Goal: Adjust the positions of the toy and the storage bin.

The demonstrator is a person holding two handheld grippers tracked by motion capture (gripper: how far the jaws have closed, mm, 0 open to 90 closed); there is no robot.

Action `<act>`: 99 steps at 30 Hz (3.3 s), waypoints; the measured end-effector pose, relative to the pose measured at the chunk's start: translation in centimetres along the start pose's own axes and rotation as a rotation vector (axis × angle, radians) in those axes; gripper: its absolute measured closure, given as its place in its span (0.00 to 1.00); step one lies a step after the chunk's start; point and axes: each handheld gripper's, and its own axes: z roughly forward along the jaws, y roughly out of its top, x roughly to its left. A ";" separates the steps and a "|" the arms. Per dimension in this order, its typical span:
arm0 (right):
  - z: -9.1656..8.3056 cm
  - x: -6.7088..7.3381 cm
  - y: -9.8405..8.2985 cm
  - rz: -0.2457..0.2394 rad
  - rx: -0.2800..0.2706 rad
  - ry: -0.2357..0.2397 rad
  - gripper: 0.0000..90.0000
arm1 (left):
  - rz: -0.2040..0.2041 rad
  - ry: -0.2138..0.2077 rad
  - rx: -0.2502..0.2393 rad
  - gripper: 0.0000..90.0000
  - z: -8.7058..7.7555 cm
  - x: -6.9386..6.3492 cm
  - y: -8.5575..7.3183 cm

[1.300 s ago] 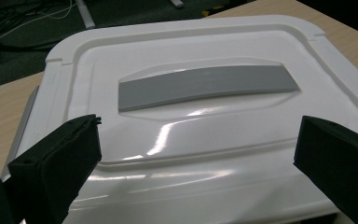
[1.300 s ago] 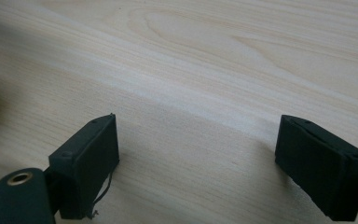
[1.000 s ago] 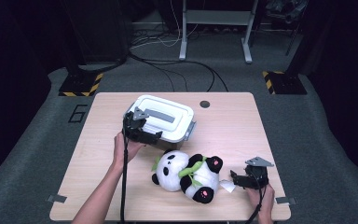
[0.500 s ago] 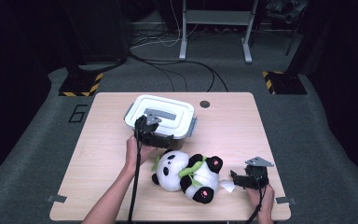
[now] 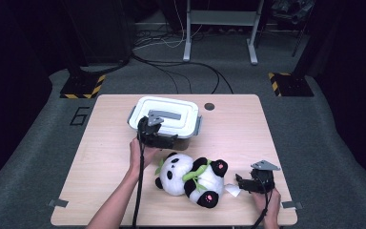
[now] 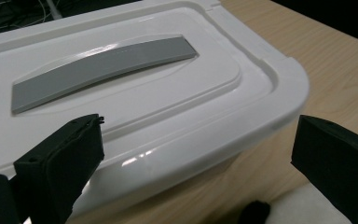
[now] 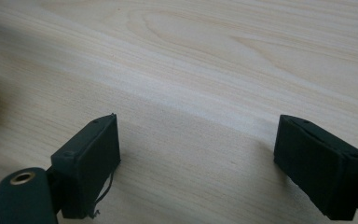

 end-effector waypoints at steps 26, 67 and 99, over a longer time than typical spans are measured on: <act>0.0 0.0 0.0 0.001 0.000 -0.002 0.15 | -0.044 -0.227 0.086 0.22 -2.4 -6.9 -7.7; 0.0 0.0 0.0 0.010 0.001 -0.009 0.15 | 0.051 -0.230 0.043 0.62 -9.3 2.6 -12.2; 0.0 0.0 0.0 0.016 0.001 -0.018 0.15 | -0.129 -0.146 -0.049 0.31 -15.4 6.6 -10.3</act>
